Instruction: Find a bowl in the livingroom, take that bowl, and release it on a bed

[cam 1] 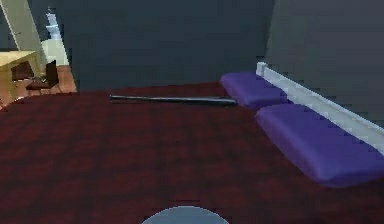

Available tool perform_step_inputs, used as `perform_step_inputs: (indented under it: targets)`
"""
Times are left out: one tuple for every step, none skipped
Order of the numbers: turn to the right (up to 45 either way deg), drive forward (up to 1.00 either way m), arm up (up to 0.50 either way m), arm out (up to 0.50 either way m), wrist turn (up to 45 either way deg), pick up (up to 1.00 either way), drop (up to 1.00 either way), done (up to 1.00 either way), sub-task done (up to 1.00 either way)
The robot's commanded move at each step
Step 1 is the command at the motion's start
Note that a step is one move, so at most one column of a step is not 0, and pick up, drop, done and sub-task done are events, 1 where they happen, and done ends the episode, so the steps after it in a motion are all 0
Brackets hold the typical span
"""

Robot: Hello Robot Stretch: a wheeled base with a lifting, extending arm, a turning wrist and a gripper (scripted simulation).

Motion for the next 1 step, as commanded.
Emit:
perform_step_inputs:
  targets:
    - [-21.0,0.0,0.0,0.0,0.0,0.0,0.0,0.0,0.0]
